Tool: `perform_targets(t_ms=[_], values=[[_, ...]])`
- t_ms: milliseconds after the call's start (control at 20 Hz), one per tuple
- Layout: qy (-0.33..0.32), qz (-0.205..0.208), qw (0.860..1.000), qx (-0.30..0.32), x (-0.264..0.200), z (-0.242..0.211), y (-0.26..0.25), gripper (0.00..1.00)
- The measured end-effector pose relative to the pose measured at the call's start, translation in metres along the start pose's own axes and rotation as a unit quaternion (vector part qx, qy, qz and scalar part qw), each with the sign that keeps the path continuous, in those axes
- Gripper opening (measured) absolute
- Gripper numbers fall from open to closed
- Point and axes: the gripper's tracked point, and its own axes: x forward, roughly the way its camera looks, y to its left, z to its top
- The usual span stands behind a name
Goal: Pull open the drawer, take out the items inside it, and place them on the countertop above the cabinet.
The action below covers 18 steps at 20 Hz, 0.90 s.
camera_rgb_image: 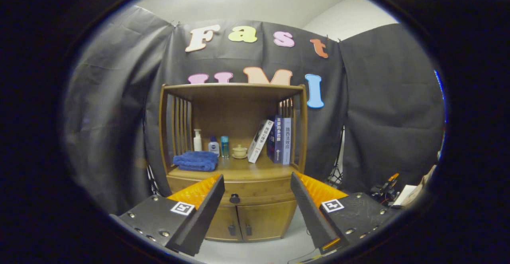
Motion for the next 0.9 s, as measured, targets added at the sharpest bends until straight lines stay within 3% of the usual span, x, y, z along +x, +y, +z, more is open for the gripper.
perform_targets(t_ms=[350, 650, 900], values=[[-0.019, 0.008, 1.000, 0.016, 0.015, -0.009, 0.010, 1.00], [0.002, 0.008, 0.999, 0.042, 0.049, -0.052, 0.020, 1.00], [0.010, 0.019, 1.000, 0.019, 0.075, -0.084, 0.034, 1.00]])
